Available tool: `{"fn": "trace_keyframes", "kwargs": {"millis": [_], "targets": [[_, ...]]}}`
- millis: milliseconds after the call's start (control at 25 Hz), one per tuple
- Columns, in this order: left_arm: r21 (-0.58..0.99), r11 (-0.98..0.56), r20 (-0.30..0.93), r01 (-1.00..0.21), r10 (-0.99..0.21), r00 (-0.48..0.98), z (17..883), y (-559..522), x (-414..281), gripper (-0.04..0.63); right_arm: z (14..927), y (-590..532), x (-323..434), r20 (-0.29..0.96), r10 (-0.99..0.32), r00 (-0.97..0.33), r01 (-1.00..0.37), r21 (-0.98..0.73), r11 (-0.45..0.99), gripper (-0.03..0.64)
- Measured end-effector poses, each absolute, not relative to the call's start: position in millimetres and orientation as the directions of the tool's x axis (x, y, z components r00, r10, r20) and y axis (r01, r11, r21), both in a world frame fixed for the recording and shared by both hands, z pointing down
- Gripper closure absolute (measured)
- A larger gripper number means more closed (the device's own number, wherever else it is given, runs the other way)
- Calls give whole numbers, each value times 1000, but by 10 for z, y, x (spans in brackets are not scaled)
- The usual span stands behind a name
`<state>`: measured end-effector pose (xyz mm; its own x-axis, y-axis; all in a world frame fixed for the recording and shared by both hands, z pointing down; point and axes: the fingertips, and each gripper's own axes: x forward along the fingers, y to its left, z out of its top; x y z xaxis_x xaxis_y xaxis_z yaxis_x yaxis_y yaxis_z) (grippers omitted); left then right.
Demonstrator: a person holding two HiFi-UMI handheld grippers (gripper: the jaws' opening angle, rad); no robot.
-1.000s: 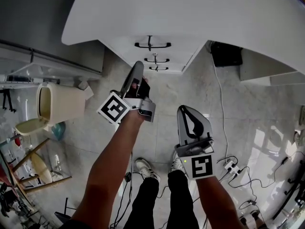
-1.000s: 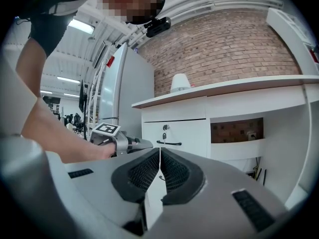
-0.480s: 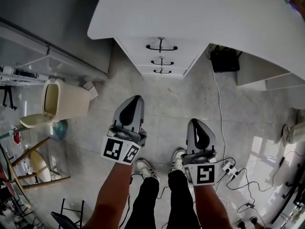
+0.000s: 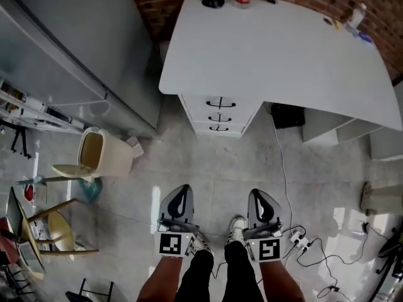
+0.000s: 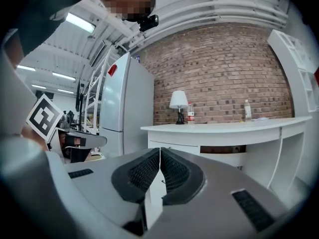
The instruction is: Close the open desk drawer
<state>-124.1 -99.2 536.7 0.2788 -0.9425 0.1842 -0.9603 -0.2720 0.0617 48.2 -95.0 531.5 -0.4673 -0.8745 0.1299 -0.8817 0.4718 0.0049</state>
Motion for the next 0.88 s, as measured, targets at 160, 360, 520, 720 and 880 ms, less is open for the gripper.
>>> {"fn": "trace_keyframes", "kwargs": {"millis": [160,360,520,720,880], "targets": [[43,-309,177,-950,-934,311,4876,-624,-1162,589,4828,-712,422,130,-862,-489,-868,18,496,589],[73,-304,143,-950,-939,312,4349,-358,-1171,588,4200,-595,295,61,-868,-493,-869,19,495,589],[87,-309,142,-947,-937,319,3895,-236,-1237,588,3769,-377,160,82,-855,-512,-856,33,516,589],[83,-332,131,-940,-931,340,3373,-311,-1353,588,3164,-312,157,65,-869,-490,-869,35,493,589],[94,-341,133,-936,-927,351,3070,-202,-1381,588,2806,-239,203,52,-870,-490,-868,67,492,589]]}}
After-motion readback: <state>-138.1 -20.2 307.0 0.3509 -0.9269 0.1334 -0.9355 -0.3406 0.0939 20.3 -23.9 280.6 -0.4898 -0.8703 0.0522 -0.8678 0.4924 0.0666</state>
